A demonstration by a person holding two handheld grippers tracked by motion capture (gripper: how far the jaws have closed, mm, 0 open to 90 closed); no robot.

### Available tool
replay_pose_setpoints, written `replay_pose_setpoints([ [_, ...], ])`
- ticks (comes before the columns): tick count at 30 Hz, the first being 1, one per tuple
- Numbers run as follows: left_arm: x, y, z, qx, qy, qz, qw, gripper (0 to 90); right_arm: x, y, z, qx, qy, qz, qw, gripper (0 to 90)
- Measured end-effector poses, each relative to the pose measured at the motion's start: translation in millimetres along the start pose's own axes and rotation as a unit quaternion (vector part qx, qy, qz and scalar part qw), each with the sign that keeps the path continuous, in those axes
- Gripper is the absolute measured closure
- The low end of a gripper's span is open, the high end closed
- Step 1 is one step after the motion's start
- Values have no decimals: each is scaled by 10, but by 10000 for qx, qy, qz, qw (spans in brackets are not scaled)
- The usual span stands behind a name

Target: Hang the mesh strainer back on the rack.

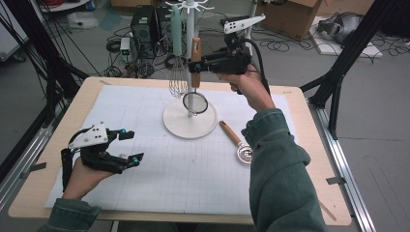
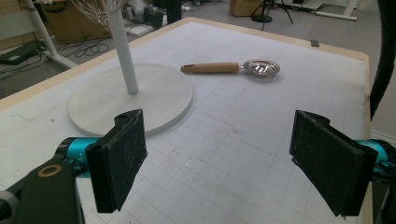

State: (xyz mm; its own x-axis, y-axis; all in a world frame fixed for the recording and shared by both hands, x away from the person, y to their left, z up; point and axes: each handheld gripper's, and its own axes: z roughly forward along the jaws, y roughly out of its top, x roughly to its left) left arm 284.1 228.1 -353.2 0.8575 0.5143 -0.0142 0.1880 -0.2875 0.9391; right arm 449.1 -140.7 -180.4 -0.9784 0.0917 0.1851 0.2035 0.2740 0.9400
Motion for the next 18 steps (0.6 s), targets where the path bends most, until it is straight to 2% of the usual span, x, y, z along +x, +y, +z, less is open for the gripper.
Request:
replay_pose_setpoints([
  [5, -1, -6, 19, 26, -59, 3, 10000, 188, -65, 92, -22, -8, -63, -15, 10000, 723],
  [9, 15, -17, 8, 69, -20, 3, 10000, 187, -89, 189, -13, 17, -73, -39, 10000, 723],
  [18, 47, -14, -68, -10, 69, -19, 10000, 178, -148, 392, 49, 0, -75, -60, 10000, 723],
])
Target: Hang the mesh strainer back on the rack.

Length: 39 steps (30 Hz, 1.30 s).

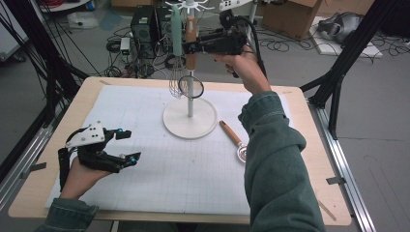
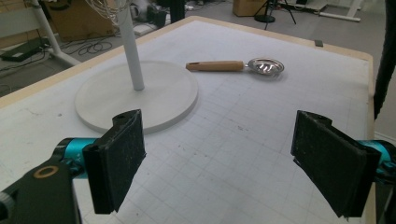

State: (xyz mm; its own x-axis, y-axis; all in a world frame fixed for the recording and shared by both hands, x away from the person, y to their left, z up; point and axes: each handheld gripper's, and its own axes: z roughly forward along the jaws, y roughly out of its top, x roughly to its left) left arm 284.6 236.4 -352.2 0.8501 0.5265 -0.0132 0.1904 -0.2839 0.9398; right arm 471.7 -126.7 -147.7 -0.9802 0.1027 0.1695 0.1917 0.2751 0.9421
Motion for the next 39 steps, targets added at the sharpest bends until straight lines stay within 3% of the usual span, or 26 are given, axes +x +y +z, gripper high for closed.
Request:
replay_pose_setpoints([
  [16, 21, -10, -20, -9, 26, -32, 10000, 174, -130, 132, 49, 137, -190, 120, 9997, 722],
  [39, 48, -19, -57, -3, 75, -58, 10000, 173, -251, 101, 46, 140, -387, 210, 9989, 716],
])
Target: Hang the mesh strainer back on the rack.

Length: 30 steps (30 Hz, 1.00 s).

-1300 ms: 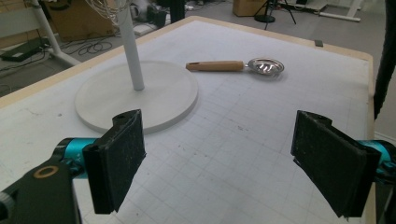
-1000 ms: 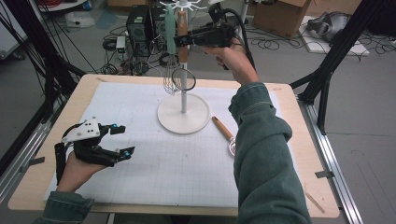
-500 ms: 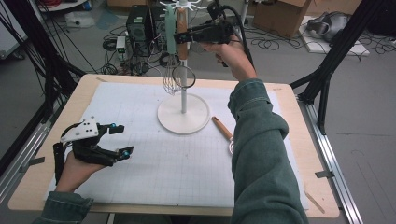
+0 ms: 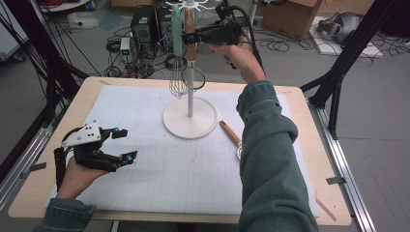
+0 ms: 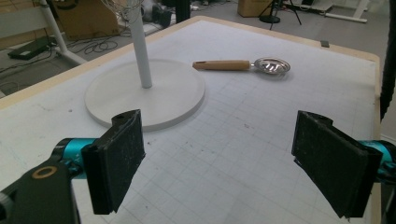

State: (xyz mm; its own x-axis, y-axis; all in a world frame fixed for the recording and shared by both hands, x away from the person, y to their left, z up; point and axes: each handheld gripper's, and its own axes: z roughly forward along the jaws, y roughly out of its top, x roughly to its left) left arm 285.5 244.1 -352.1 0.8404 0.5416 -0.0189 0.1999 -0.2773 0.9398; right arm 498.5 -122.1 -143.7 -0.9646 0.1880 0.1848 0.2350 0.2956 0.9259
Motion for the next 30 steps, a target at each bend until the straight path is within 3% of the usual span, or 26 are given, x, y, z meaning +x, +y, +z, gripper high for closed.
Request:
replay_pose_setpoints([
  [12, 20, -34, -31, 14, 37, -57, 10000, 165, -9, -30, -66, -124, -132, 10, 9998, 662],
  [22, 5, -44, -23, 38, 42, -68, 10000, 164, 8, -113, -318, -293, -435, 71, 9986, 619],
  [30, 10, -38, -13, 27, 37, -66, 10000, 156, 89, -180, -532, -495, -415, 86, 9979, 737],
])
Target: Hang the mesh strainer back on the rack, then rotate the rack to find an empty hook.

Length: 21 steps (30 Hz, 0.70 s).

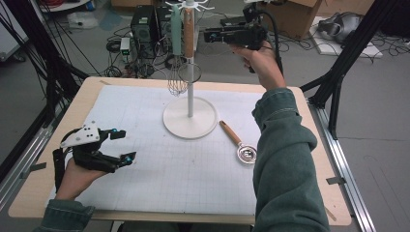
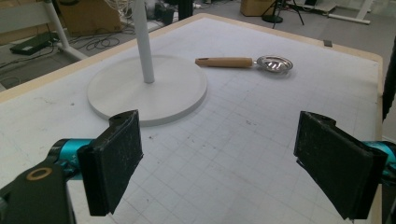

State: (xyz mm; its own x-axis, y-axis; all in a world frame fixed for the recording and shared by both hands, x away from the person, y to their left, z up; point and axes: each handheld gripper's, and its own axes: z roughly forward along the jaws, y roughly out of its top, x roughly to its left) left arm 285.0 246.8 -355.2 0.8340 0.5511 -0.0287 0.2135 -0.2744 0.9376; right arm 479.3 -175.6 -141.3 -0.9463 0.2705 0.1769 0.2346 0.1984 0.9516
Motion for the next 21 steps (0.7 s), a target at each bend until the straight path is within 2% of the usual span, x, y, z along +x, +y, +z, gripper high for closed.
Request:
replay_pose_setpoints([
  [5, 21, -3, 2, 19, -18, -13, 10000, 152, 60, 56, -85, 51, 22, -160, 9999, 884],
  [12, 61, -27, -11, 47, 6, -62, 10000, 147, 50, 97, -143, -60, -76, -155, 9998, 891],
  [15, 65, -22, -22, 19, 12, -67, 10000, 147, 53, 142, -150, -185, -83, -174, 9996, 891],
  [18, 67, -19, -42, 13, 23, -47, 10000, 147, 61, 197, -157, -160, -121, -167, 9997, 891],
  [21, 68, -17, -48, -1, 25, -55, 10000, 147, 58, 279, -185, -248, -156, -181, 9994, 891],
])
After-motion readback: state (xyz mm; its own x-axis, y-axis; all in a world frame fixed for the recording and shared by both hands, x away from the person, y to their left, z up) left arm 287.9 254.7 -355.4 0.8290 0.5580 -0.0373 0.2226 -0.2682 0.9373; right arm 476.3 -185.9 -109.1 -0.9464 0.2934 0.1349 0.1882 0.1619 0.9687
